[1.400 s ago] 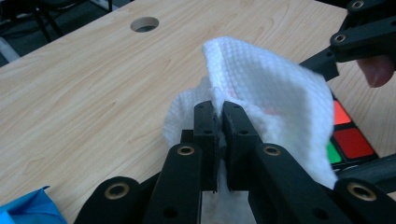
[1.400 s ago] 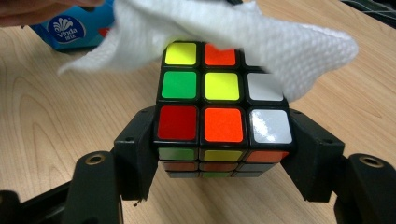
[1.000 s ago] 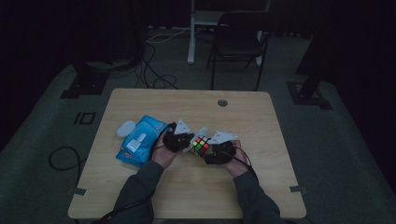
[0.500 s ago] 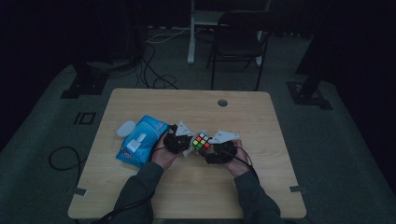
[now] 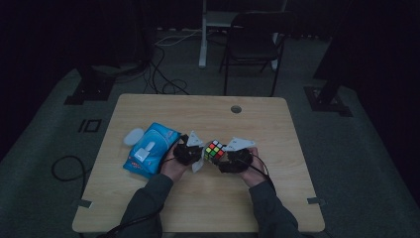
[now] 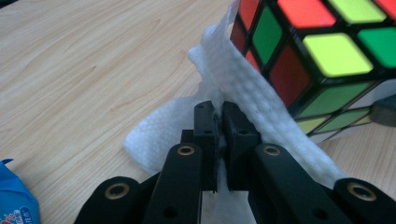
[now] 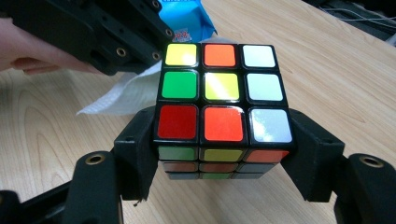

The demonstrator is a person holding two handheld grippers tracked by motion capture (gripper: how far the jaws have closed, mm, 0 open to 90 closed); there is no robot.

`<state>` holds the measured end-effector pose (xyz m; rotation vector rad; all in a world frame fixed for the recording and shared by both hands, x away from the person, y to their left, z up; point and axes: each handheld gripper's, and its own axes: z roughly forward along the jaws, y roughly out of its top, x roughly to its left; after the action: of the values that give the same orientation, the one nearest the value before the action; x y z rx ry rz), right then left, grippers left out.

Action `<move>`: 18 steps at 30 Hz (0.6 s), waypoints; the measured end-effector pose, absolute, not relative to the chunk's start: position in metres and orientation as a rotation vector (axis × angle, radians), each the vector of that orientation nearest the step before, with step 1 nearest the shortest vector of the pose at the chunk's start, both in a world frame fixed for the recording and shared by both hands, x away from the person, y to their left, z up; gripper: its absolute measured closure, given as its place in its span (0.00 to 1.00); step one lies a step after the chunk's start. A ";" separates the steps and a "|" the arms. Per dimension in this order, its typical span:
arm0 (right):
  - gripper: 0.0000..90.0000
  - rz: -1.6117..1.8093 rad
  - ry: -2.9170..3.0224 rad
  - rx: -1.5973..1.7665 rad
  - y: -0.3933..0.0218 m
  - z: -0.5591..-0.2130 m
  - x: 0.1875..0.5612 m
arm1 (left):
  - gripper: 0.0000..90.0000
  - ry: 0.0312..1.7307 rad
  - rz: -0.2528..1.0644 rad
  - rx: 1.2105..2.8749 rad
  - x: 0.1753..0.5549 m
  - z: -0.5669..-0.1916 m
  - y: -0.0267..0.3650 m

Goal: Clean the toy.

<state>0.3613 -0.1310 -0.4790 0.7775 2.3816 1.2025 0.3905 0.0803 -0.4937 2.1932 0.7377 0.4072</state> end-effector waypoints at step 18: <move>0.38 1.196 2.395 0.767 -0.129 -0.483 0.360 | 0.96 0.726 0.424 2.146 0.387 -0.480 0.082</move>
<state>0.3603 -0.1286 -0.4828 0.7673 2.3953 1.1963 0.3875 0.0817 -0.4798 2.1459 0.7256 0.4245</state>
